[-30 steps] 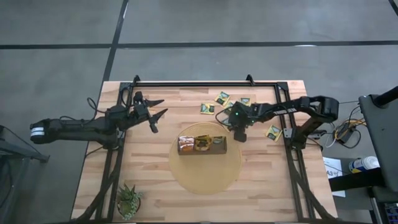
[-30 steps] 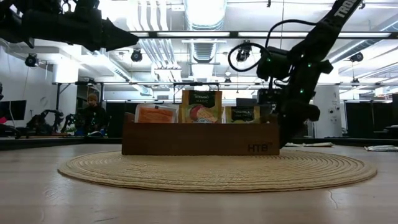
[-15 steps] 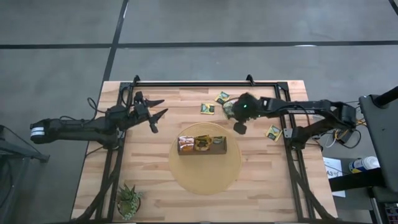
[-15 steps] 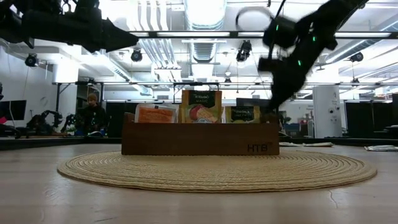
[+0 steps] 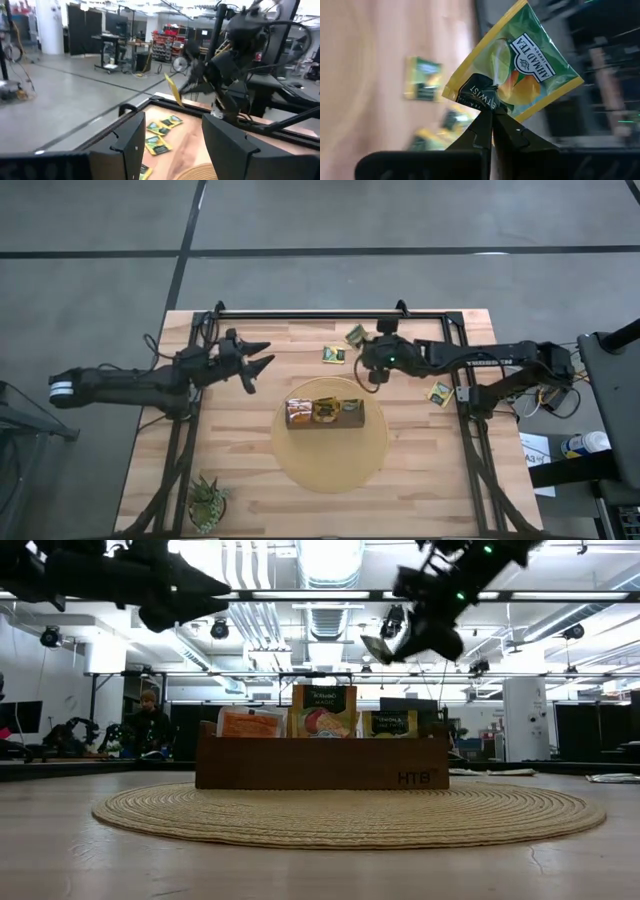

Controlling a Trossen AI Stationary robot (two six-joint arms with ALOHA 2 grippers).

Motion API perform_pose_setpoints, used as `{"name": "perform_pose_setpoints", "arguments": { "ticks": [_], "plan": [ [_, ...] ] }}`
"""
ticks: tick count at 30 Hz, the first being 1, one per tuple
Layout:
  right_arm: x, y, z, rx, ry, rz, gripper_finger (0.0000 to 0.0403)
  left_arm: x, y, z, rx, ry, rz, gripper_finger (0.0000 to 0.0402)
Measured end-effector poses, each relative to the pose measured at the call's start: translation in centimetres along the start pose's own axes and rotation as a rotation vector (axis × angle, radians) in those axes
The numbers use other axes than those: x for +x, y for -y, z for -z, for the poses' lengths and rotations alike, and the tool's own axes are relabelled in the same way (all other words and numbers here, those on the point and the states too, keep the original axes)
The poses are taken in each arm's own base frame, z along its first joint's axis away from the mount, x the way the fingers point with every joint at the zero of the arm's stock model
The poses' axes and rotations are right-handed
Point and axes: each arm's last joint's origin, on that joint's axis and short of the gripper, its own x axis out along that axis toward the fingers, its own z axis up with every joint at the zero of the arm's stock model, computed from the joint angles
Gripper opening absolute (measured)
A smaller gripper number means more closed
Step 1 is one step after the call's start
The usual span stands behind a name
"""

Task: Pick & Place Tea
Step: Put the yellow tea bag into the right section of the wooden organizer

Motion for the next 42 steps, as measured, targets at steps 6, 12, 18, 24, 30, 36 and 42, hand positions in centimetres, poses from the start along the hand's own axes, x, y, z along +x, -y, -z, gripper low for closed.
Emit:
{"name": "perform_pose_setpoints", "arguments": {
  "ticks": [6, 12, 18, 24, 30, 36, 42],
  "plan": [
    [0.8, -1.2, -4.1, -0.228, -0.098, 0.198, 0.0008, 2.1, 0.4, -0.7, -0.049, -0.028, -0.038, 0.0190],
    [2.3, -2.9, -7.7, -0.361, -0.184, 0.323, 0.0008, 4.9, 1.2, -2.6, -0.012, -0.030, -0.037, 0.0190],
    [2.7, -3.8, -9.5, -0.432, -0.219, 0.381, 0.0008, 8.1, 2.0, -3.3, 0.047, -0.090, -0.028, 0.0190],
    [2.2, -3.7, -10.3, -0.443, -0.181, 0.405, 0.0008, 11.0, 2.5, -2.3, 0.072, -0.158, -0.023, 0.0190],
    [1.8, -4.1, -10.8, -0.486, -0.157, 0.407, 0.0008, 13.0, 2.9, -2.2, 0.132, -0.168, -0.019, 0.0190],
    [1.5, -4.5, -11.0, -0.485, -0.141, 0.401, 0.0008, 13.9, 3.1, -2.8, 0.138, -0.153, -0.021, 0.0190],
    [1.4, -4.7, -11.0, -0.476, -0.131, 0.398, 0.0008, 14.3, 3.1, -2.9, 0.149, -0.162, -0.021, 0.0153]
  ]
}}
